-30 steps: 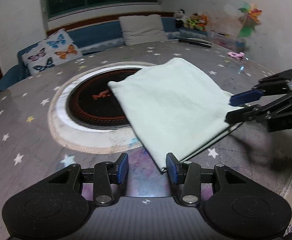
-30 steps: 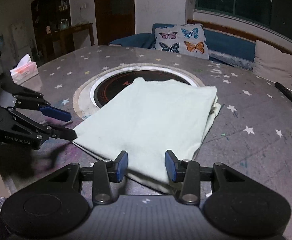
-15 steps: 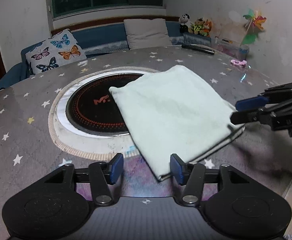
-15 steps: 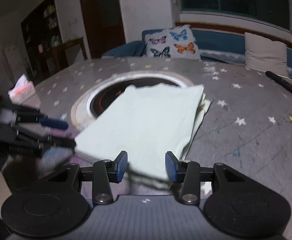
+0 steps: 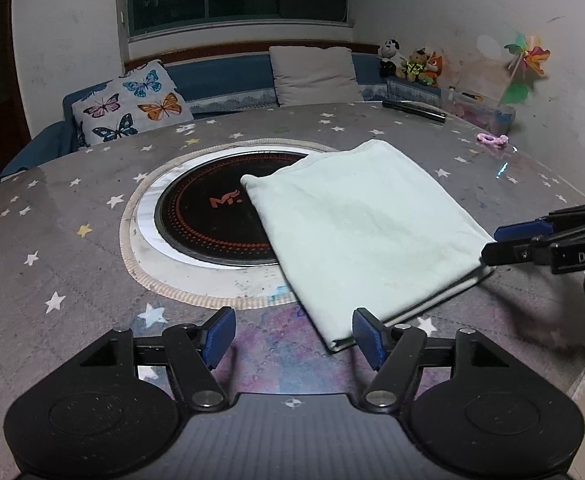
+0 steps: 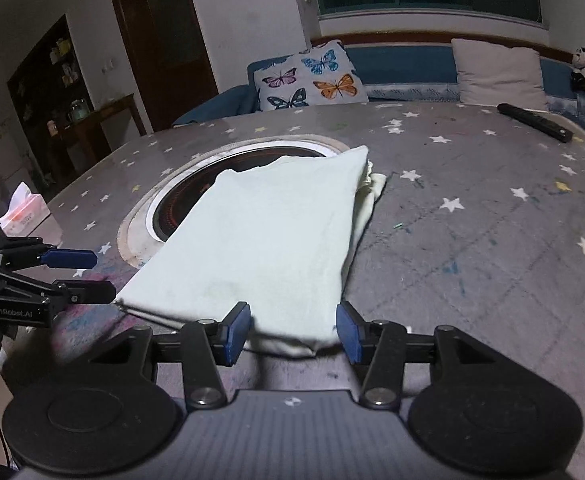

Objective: Fold clothes

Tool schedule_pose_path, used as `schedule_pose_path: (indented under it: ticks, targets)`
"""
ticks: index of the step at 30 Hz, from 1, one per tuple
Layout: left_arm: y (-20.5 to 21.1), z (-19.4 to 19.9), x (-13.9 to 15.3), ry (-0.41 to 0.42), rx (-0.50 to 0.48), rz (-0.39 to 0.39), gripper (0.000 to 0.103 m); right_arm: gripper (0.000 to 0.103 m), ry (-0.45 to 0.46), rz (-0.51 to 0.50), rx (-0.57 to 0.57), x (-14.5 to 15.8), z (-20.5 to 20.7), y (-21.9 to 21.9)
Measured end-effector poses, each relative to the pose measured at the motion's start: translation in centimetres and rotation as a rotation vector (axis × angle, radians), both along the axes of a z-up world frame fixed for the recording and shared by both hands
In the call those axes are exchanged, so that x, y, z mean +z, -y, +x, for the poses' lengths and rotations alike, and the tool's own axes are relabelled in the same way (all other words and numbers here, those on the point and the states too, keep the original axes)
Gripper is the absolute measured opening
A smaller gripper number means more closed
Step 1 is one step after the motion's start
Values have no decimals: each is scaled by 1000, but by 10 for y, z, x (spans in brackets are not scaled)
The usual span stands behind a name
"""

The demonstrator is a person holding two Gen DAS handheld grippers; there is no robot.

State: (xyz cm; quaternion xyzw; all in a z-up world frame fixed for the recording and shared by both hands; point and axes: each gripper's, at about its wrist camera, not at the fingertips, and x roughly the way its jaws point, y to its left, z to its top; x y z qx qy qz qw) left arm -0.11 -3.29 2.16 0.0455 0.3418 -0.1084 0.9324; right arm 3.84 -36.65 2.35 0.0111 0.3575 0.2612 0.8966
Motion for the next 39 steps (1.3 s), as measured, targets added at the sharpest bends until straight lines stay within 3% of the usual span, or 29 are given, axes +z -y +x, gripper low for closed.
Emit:
schedule_pose_path:
  ticks: [6,9,17,29,39]
  targets:
    - [7,-13,5,16,5,10,79,43,-28,13,-83,-10,-4,17]
    - [10,-16,7,13,14,9,84,43,8,22,-97,-4,-9,21]
    - [16,-18,11,17,38,10,103,43,44,-54,-104,-7,-7,14]
    - [15,7,4,-29,64,-23,103,44,96,-4,-75,20,-3,-6]
    - [5,41,5,-47,89,-39,103,46,70,-29,-16,23,35,-44]
